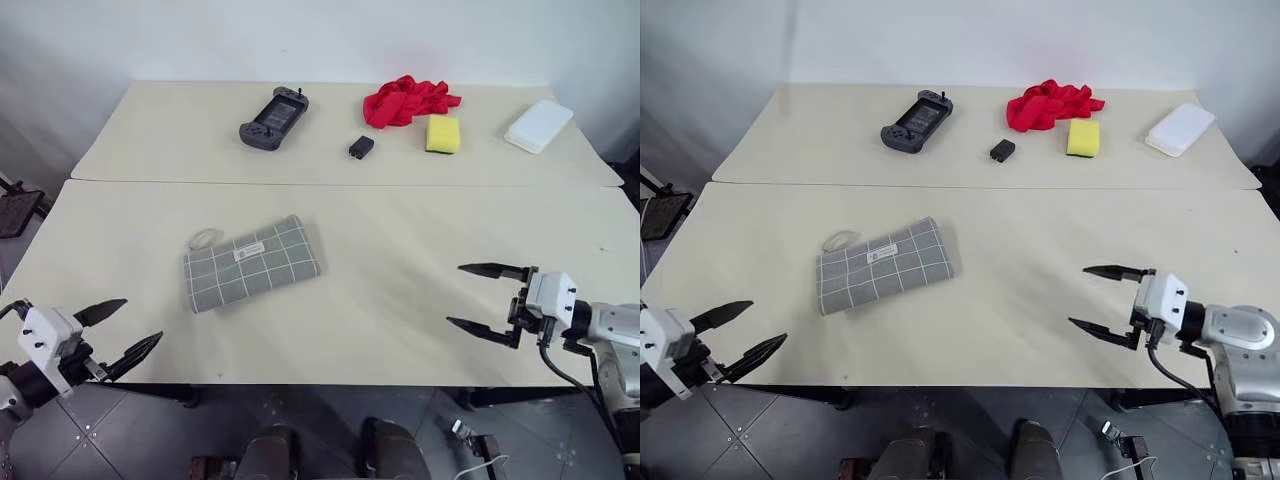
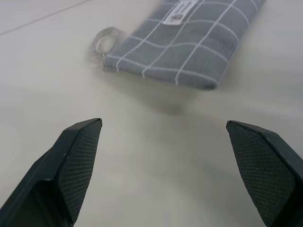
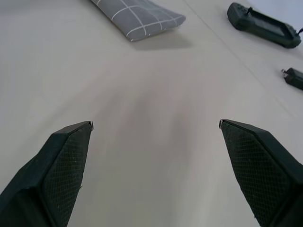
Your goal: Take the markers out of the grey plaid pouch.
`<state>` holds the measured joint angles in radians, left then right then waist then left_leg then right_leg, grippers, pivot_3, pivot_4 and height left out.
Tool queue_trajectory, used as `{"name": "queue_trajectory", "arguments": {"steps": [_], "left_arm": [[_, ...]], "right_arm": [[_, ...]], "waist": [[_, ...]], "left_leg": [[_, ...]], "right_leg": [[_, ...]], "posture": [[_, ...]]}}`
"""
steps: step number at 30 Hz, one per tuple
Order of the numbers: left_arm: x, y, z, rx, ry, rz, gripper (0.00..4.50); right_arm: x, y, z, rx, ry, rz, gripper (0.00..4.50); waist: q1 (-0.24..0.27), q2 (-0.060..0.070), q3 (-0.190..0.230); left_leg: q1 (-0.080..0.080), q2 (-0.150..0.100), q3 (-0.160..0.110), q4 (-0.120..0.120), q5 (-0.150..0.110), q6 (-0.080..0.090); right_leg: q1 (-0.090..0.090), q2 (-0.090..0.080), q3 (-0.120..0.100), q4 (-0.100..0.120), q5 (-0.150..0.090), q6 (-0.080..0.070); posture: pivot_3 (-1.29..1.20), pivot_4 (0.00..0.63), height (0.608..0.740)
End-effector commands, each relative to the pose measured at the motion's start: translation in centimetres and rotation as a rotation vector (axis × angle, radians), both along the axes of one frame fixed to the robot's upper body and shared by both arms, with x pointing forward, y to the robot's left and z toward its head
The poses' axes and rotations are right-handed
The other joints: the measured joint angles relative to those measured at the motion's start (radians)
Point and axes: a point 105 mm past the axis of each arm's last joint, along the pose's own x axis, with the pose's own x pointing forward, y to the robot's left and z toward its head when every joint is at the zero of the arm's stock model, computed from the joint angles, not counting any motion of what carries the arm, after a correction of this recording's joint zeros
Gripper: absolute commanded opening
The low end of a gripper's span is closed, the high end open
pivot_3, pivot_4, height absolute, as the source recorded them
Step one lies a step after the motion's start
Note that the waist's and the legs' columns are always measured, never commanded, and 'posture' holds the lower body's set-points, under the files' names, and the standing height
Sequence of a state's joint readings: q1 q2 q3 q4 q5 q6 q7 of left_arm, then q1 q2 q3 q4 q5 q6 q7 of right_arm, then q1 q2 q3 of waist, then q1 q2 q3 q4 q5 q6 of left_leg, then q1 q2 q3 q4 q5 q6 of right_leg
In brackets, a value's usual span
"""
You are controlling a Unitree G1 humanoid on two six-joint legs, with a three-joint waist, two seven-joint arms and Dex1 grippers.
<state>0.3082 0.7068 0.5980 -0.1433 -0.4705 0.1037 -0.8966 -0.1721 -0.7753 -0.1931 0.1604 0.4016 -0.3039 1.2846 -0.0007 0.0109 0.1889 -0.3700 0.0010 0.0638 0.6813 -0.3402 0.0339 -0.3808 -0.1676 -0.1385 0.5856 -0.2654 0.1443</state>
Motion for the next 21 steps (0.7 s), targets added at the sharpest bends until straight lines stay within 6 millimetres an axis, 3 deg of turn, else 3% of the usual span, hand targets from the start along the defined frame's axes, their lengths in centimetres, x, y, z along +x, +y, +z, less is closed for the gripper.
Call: {"name": "queue_trajectory", "arguments": {"steps": [1, 5, 10, 13, 18, 21], "left_arm": [[0.3, -0.2, 1.0, -0.041, -0.004, 0.002, 4.5], [-0.8, -0.4, 1.8, -0.429, 0.21, -0.037, 4.5], [0.2, 1.8, 1.1, -0.771, 0.431, 0.118, 4.5], [1.5, 1.9, 0.3, -0.839, 0.553, 0.175, 4.5], [5.2, 1.2, -0.1, -0.924, 0.663, 0.237, 4.5], [6.5, 0.4, -0.3, -0.95, 0.722, 0.245, 4.5]], "right_arm": [[0.2, 0.7, 0.4, 0.014, -0.018, 0.017, 4.48], [0.5, 3.9, 1.9, 0.072, 0.006, 0.111, 4.31], [1.9, 9.9, 3.3, 0.035, -0.006, 0.207, 2.86], [2.9, 12.8, 3.1, 0.001, -0.003, 0.234, 1.75], [6.8, 18.5, 3.2, -0.025, -0.108, 0.208, 0.08], [8.4, 20.5, 3.8, -0.003, -0.143, 0.185, 0.03]], "waist": [[0.0, 0.0, 0.0], [-0.004, 0.0, 0.0], [-0.009, 0.001, 0.001], [-0.002, 0.0, 0.0], [-0.004, -0.004, 0.0], [-0.014, -0.004, 0.0]], "left_leg": [[0.0, 0.0, 0.0, 0.0, 0.0, 0.0], [-0.001, 0.001, 0.001, 0.0, 0.0, 0.0], [-0.001, 0.002, 0.002, 0.0, 0.001, -0.002], [-0.002, 0.001, 0.003, 0.0, 0.001, -0.002], [-0.005, -0.001, 0.003, 0.001, 0.002, -0.002], [-0.005, -0.002, 0.003, 0.0, 0.002, -0.003]], "right_leg": [[0.0, 0.0, 0.0, 0.0, 0.0, 0.0], [-0.002, 0.001, 0.001, 0.001, 0.0, 0.0], [-0.006, 0.001, 0.004, 0.005, -0.001, -0.002], [-0.009, 0.002, 0.006, 0.009, -0.001, -0.003], [-0.012, 0.002, 0.006, 0.01, -0.001, -0.003], [-0.013, 0.003, 0.007, 0.012, -0.001, -0.003]], "posture": [[0.0, 0.15, 0.74], [0.0, 0.15, 0.74], [0.0, 0.15, 0.74], [0.0, 0.15, 0.74], [0.0, 0.15, 0.74], [0.0, 0.15, 0.74]]}}
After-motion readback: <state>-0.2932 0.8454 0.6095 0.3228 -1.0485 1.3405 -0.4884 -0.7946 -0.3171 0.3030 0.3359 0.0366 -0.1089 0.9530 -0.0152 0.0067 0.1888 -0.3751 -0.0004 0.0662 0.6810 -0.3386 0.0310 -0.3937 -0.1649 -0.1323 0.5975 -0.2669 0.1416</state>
